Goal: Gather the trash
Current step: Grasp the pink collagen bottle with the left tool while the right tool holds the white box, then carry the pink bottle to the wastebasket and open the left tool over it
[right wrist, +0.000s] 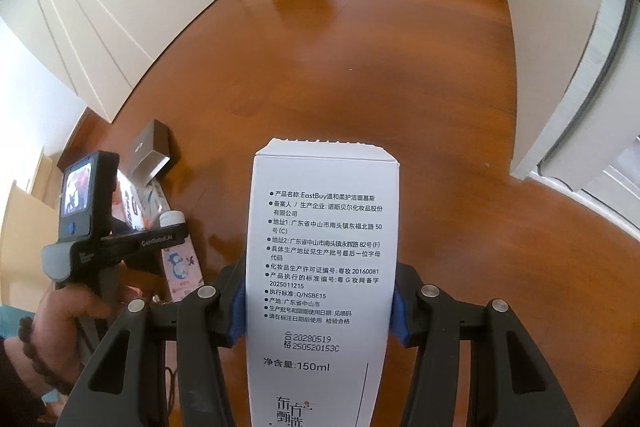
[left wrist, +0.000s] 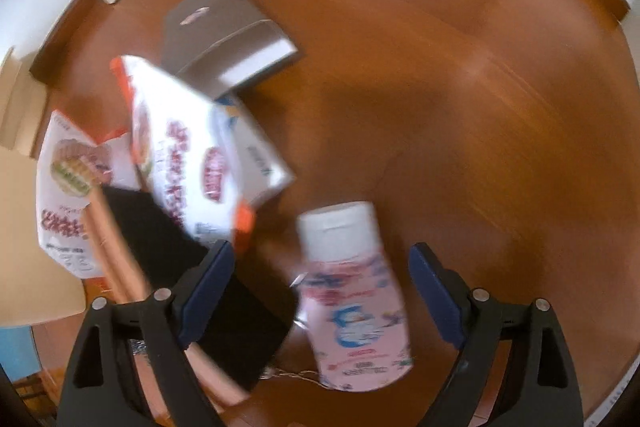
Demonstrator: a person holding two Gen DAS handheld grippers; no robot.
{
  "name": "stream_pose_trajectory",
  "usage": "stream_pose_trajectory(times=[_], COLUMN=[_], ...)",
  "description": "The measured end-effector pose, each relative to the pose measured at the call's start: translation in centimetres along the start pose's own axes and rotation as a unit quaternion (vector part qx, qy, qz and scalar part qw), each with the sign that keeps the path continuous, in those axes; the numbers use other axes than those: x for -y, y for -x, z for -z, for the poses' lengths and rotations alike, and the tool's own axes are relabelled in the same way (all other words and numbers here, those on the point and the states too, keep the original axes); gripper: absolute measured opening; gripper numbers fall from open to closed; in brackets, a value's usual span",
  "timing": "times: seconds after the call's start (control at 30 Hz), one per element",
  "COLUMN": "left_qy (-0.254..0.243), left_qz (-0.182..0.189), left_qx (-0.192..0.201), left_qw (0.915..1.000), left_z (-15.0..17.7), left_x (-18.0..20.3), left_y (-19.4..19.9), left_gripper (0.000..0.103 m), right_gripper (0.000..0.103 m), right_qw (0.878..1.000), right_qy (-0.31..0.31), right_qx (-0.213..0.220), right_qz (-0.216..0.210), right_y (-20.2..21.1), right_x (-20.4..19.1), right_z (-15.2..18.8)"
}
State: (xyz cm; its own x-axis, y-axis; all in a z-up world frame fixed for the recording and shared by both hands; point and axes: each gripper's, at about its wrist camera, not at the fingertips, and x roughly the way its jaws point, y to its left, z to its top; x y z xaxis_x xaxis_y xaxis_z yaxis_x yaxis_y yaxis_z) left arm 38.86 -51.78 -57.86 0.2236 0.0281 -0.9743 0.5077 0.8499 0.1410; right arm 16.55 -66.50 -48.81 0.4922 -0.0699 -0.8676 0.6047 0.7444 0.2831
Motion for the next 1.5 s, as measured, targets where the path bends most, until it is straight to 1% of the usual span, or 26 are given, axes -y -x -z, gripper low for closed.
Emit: stream_pose_trajectory(times=[0.07,0.1,0.17,0.23,0.3,0.4,0.43,0.47,0.5,0.53,0.63,0.7,0.77,0.83,0.97,1.07,1.17,1.2,1.27,1.33,1.43,1.5], left_qy=[-0.017,-0.022,-0.014,0.013,0.028,0.009,0.001,-0.01,-0.013,-0.01,-0.009,-0.004,-0.008,-0.009,-0.002,0.02,0.029,0.029,0.031,0.037,0.046,0.054], left_qz=[-0.007,-0.005,0.002,0.006,0.011,-0.001,-0.006,-0.014,-0.017,-0.011,0.007,0.004,-0.003,0.002,0.04,0.068,0.073,0.072,0.063,0.048,0.012,-0.006], left_qx=[0.025,0.029,0.015,-0.006,-0.019,-0.007,-0.003,0.005,0.007,0.004,0.001,0.011,0.031,0.057,0.107,0.131,0.159,0.166,0.185,0.199,0.223,0.236], left_qw=[0.9995,0.9993,0.9998,0.9999,0.9994,0.9999,1.0,0.9998,0.9997,0.9999,0.9999,0.9999,0.9995,0.9983,0.9935,0.9889,0.9841,0.9831,0.9802,0.9782,0.9736,0.9701], left_z=[0.1,0.2,0.4,0.5,0.8,0.7,0.5,0.4,0.1,0.0,0.1,0.6,1.4,2.0,2.4,2.1,2.5,0.6,-0.2,0.4,-0.3,-0.3], left_x=[1.2,1.9,2.4,2.1,1.8,2.6,3.1,3.5,3.6,3.6,3.7,3.5,3.5,2.9,1.6,-2.5,-6.1,-6.9,-10.3,-12.8,-19.2,-23.3], left_y=[1.0,1.0,0.6,-0.5,-1.6,-2.2,-2.2,-2.0,-1.9,-1.8,-2.0,-1.6,-0.8,0.5,4.2,7.0,11.6,12.9,16.6,20.2,23.5,26.8], left_gripper=[0.089,0.089,0.089,0.089,0.089,0.088,0.077,0.055,0.043,0.04,0.04,0.04,0.039,0.039,0.039,0.039,0.039,0.039,0.039,0.039,0.039,0.039], right_gripper=[0.056,0.056,0.056,0.056,0.056,0.056,0.056,0.056,0.056,0.056,0.056,0.056,0.056,0.056,0.056,0.056,0.056,0.056,0.056,0.056,0.056,0.056], right_qw=[1.0,1.0,1.0,1.0,1.0,1.0,1.0,1.0,1.0,1.0,1.0,1.0,1.0,1.0,1.0,1.0,0.999,0.999,0.997,0.995,0.991,0.987], right_qy=[-0.003,-0.004,-0.005,-0.004,-0.005,-0.003,-0.002,-0.003,-0.005,-0.008,-0.006,-0.004,-0.002,-0.004,0.002,0.015,0.04,0.048,0.073,0.095,0.117,0.14], right_qx=[0.0,0.0,0.0,0.004,0.008,0.009,0.006,0.004,0.002,0.001,0.002,0.006,0.011,0.011,0.009,0.012,0.018,0.02,0.03,0.042,0.057,0.073], right_qz=[-0.003,-0.003,-0.003,-0.002,-0.002,-0.004,-0.003,-0.002,-0.002,-0.002,-0.001,0.001,0.003,0.006,0.008,0.008,0.011,0.008,0.003,-0.004,-0.011,-0.014], right_y=[0.2,0.3,0.3,0.4,0.6,0.4,0.2,0.1,0.0,-0.1,-0.1,0.1,0.2,0.2,0.0,0.4,1.7,2.4,4.3,6.6,9.5,11.7], right_x=[0.2,0.2,0.2,0.1,0.0,-0.2,-0.2,-0.2,-0.1,-0.1,-0.2,-0.2,-0.2,-0.1,-0.4,-1.6,-3.7,-4.6,-7.0,-9.7,-13.2,-15.9], right_z=[0.2,0.3,0.4,0.2,0.1,-0.1,0.0,0.1,0.2,0.3,0.4,0.3,0.2,0.2,0.1,-0.1,-0.8,-1.1,-1.7,-2.3,-2.8,-2.8])
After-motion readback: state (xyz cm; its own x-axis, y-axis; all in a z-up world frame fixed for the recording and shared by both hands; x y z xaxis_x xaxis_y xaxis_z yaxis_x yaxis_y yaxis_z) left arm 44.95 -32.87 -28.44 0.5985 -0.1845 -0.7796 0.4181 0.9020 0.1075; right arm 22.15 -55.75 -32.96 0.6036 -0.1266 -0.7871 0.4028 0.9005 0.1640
